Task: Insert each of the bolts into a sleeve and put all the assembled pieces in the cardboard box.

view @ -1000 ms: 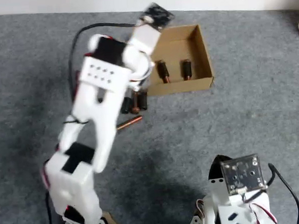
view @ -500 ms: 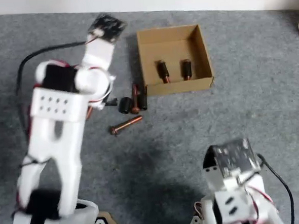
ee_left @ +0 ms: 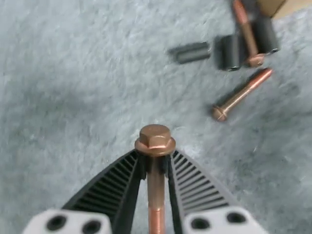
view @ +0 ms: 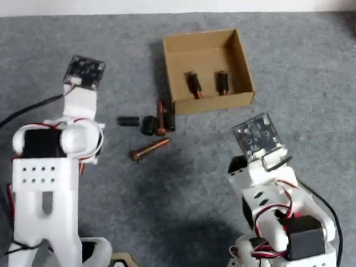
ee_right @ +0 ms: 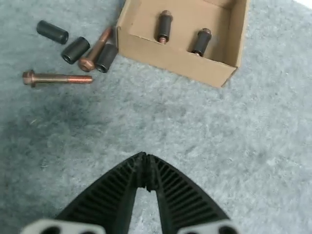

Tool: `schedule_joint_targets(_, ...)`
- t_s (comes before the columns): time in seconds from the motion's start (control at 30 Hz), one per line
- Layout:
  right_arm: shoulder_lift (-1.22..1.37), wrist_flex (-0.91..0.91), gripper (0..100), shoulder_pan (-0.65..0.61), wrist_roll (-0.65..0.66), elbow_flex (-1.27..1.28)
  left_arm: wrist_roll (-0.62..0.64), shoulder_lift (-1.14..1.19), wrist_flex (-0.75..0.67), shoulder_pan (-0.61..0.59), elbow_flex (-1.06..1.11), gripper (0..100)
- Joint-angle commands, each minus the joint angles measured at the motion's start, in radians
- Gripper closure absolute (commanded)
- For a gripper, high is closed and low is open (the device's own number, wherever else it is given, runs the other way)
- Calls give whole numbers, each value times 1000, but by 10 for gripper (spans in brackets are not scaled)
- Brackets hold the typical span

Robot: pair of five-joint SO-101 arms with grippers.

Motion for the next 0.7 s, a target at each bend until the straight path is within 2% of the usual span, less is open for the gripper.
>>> schedule_joint_targets(0.0, 15, -22, 993, -68, -5, -4, 63, -73, -49, -51, 28, 994)
schedule_joint_targets(0.2, 16, -22, 993, -90, -3, -4, 149, -191, -78, -77, 142, 994)
schedule_joint_targets(0.43, 38, -24, 993, -111, 32, -2, 149, -321, -78, -79, 254, 994)
schedule_joint_targets(0.67, 223, -59, 993, -166, 28, -10, 149, -447, -107, -90, 390, 994)
